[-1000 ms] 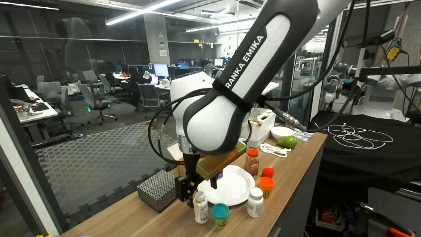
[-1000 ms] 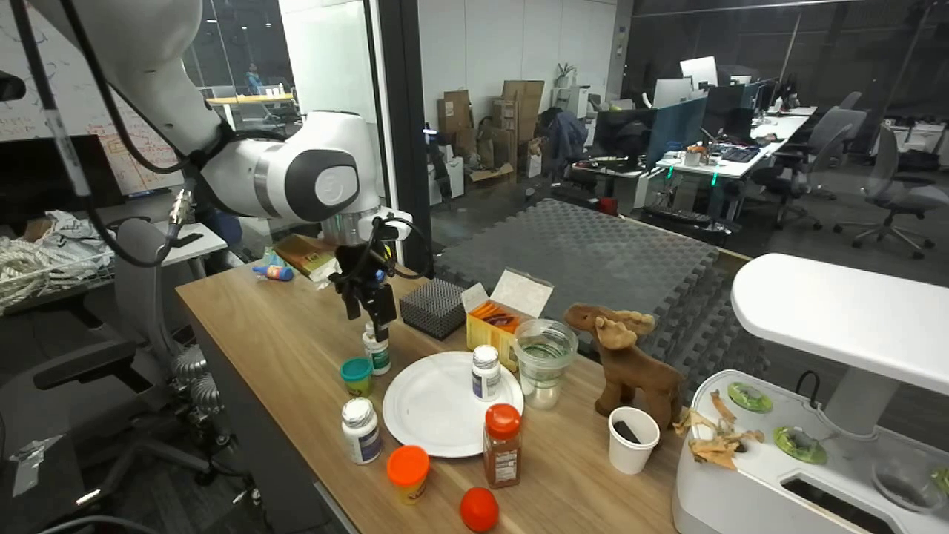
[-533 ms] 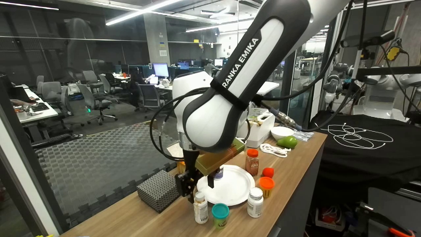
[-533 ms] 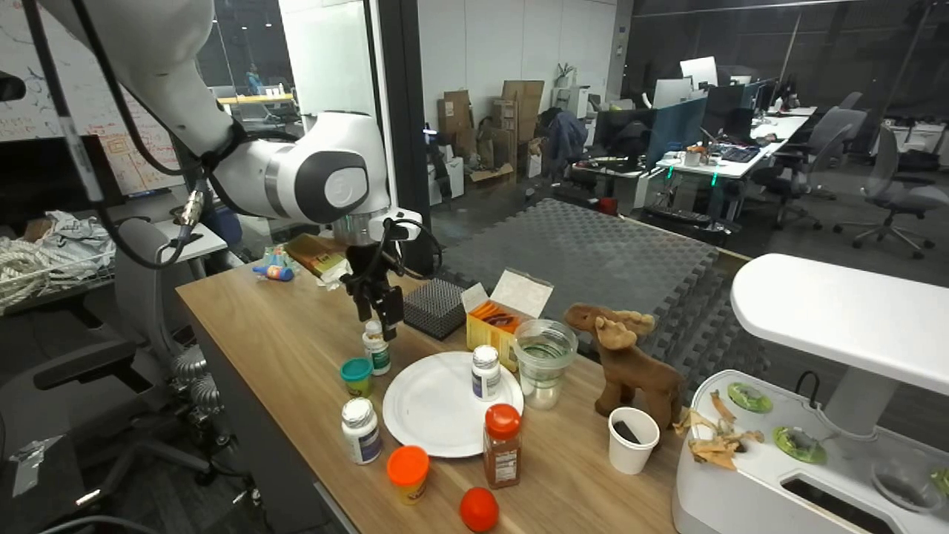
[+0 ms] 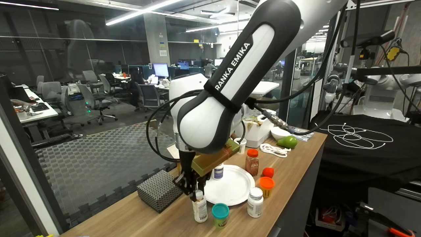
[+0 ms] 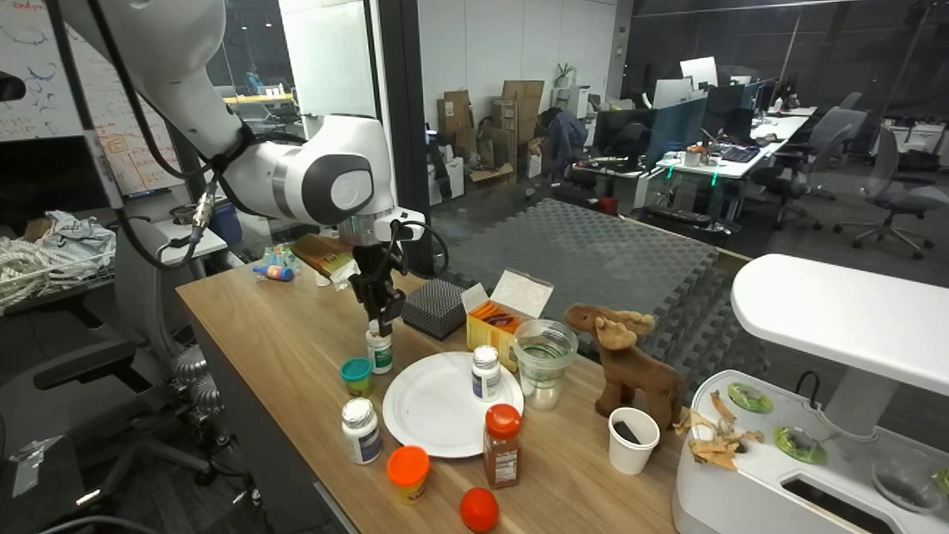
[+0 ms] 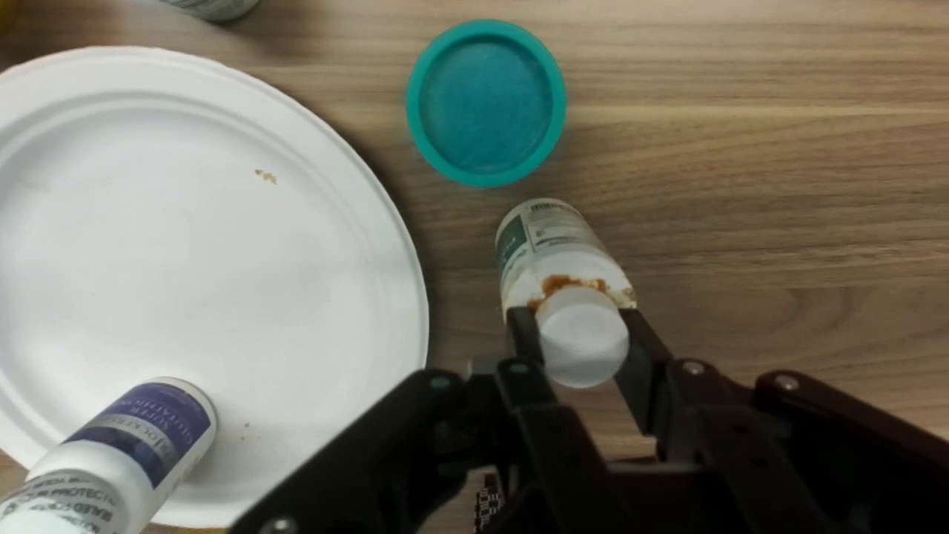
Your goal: Put the left clear cup in the clear cup near the moose, then put the bottles and orange plushie surrounding the white plate on the white plate
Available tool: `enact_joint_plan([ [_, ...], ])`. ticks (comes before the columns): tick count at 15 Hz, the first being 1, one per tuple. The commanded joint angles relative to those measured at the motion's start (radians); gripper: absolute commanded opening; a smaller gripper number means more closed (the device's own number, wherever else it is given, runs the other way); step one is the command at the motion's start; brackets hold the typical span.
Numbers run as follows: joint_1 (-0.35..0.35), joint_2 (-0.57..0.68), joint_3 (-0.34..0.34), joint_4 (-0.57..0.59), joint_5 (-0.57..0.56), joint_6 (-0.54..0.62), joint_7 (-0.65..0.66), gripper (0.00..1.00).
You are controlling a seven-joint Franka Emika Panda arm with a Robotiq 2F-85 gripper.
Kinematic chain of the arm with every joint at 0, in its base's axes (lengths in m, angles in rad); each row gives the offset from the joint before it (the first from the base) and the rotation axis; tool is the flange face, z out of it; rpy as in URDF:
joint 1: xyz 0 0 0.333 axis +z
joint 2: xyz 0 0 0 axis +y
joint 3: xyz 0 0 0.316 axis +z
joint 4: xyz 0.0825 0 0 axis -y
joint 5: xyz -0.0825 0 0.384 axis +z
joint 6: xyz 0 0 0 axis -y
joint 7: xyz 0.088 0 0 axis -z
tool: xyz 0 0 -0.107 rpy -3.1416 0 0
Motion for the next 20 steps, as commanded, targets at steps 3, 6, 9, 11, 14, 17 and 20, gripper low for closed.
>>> enact_joint_plan([
  [3, -0.003, -0.037, 0.004, -0.01, 0.022, -0.024, -0.02, 0.23],
  [6, -0.007, -0.098, -0.005, -0.043, 0.023, -0.018, -0.008, 0.24],
  [9, -0.011, -0.152, -0.029, -0.062, 0.011, -0.016, 0.013, 0.24],
  [11, -0.01, -0.168, -0.06, -0.058, -0.007, -0.018, 0.048, 0.24],
  [14, -0.027, -0.144, -0.084, -0.024, -0.005, -0.021, 0.058, 0.23],
  [17, -0.047, -0.103, -0.092, 0.008, 0.007, -0.03, 0.062, 0.24],
  [20, -0.061, -0.061, -0.096, 0.04, 0.015, -0.035, 0.078, 0.23],
])
